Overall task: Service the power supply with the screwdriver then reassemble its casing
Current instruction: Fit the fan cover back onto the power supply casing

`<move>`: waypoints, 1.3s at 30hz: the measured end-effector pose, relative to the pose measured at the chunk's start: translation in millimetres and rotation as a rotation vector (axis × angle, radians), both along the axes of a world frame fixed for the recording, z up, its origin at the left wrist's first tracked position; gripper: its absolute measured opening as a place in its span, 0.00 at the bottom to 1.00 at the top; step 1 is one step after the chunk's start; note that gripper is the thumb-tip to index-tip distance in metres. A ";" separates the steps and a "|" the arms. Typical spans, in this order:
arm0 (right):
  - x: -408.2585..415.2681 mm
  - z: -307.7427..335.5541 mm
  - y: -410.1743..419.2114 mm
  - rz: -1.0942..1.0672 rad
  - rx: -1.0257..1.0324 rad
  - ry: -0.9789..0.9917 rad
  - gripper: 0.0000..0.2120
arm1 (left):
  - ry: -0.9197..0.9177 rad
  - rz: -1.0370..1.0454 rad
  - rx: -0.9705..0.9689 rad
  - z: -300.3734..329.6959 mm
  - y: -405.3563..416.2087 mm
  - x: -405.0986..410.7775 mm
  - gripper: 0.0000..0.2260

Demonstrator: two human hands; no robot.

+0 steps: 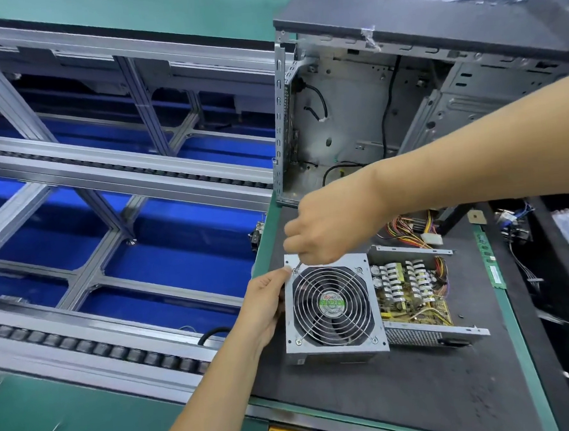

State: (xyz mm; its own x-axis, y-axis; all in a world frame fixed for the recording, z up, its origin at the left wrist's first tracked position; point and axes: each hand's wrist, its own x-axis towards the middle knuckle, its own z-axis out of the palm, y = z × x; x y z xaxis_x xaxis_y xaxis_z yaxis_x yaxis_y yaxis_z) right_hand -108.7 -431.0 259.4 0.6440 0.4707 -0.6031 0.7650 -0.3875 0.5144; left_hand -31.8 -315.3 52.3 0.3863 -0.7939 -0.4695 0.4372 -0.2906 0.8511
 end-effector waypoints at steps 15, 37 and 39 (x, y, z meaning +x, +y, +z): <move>12.2 -16.1 2.6 -0.997 0.301 0.054 0.05 | 0.031 -0.003 0.019 6.9 0.3 -1.7 0.14; 21.8 -5.2 1.9 -0.745 0.139 0.051 0.06 | 0.103 -0.047 0.011 7.2 2.2 2.0 0.15; 17.1 -3.1 3.0 -0.492 0.020 -0.042 0.06 | 0.096 -0.040 0.021 6.9 2.8 1.6 0.15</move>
State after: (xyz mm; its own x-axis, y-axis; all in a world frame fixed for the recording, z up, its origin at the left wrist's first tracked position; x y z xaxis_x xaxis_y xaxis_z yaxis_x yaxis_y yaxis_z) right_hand -91.7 -427.9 256.3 0.8161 0.1159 -0.5662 0.4678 -0.7077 0.5294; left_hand -30.2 -312.5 59.2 0.3070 -0.7973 -0.5197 0.5038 -0.3272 0.7995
